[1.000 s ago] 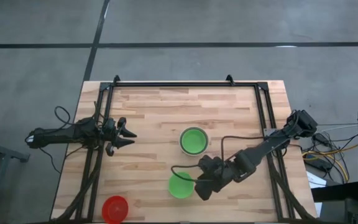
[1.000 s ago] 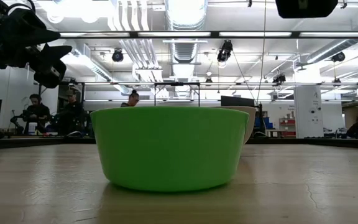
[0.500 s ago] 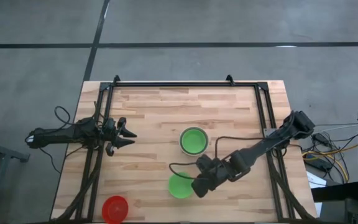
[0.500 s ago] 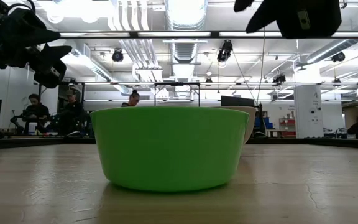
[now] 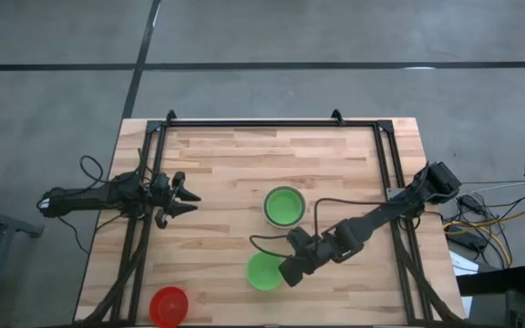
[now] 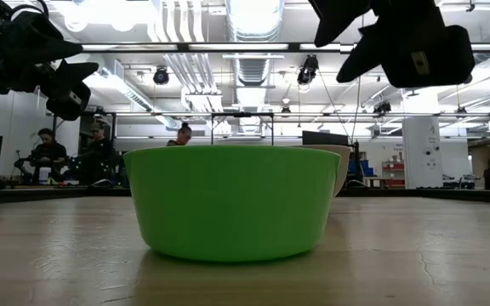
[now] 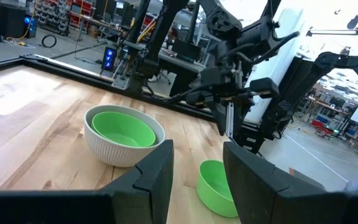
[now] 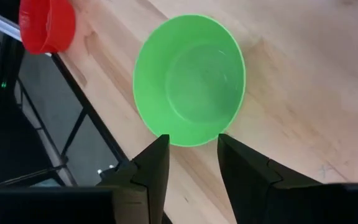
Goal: Nest bowls inside each other
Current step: Stack the green bowl on top of the other green bowl
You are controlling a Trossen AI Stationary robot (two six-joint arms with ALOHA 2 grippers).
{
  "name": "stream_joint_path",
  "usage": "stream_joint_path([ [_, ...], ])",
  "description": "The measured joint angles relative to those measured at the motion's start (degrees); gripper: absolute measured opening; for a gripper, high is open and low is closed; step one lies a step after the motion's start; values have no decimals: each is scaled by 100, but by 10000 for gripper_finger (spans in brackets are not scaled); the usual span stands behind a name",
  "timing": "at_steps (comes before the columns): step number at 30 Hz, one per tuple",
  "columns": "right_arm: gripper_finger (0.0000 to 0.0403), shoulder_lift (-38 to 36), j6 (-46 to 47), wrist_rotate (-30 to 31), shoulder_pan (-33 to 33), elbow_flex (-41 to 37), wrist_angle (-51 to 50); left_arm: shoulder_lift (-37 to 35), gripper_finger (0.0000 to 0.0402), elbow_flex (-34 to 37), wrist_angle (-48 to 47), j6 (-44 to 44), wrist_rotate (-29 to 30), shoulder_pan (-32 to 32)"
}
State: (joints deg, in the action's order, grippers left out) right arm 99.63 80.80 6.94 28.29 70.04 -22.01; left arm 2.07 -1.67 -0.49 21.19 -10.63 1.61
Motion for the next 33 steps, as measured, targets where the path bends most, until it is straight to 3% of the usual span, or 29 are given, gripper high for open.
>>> stream_joint_path([
  [11, 155, 46, 139, -11, -26, -107, 24, 1, 145, 0, 0, 1, 0, 0],
  [33, 156, 894, 158, -744, -299, 387, -144, 4, 145, 0, -7, 0, 2, 0],
])
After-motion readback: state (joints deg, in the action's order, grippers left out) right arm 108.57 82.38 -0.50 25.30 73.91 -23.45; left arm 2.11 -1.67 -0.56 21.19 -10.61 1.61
